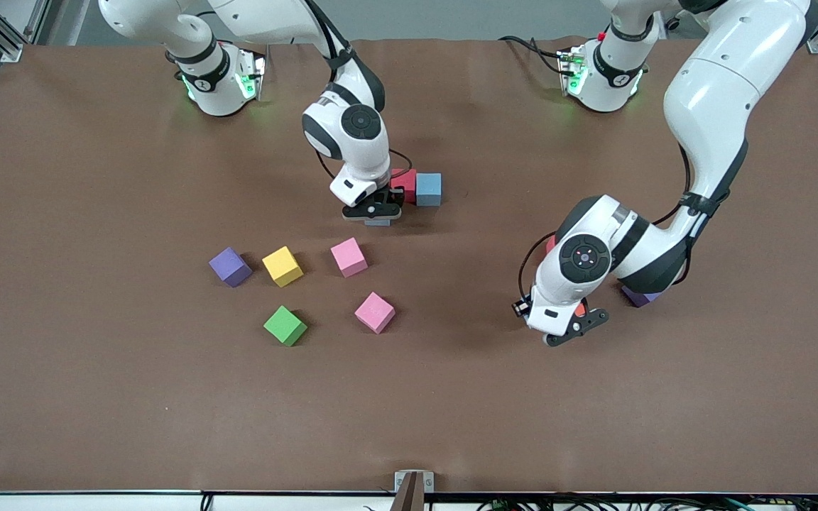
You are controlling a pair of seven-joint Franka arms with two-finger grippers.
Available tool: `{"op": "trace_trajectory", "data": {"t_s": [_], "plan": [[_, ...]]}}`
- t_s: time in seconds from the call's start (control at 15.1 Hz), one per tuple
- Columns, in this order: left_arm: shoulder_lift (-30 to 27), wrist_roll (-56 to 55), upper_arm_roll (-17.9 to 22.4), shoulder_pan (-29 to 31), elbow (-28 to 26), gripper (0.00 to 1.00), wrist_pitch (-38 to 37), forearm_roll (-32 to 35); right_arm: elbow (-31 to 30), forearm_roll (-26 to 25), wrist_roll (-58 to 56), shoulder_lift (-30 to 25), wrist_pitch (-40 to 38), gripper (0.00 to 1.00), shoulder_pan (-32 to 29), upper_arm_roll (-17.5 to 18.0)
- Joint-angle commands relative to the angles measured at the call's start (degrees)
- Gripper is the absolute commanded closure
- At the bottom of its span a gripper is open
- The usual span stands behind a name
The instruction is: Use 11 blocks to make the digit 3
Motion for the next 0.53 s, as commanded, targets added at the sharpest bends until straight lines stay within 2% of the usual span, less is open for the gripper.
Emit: {"op": "trace_trajectory", "data": {"t_s": [0.0,0.46], "plan": [[-0.59,1.10,-0.27,0.36,-0.30,0.61,-0.66,0.16,0.02,-0.07,1.14,0.24,0.34,1.00,0.97,-0.52],[-0.59,1.10,-0.27,0.36,-0.30,0.61,-0.66,0.16,0.54,-0.07,0.88,0.94,0.61,1.00,1.06,-0.52]]}}
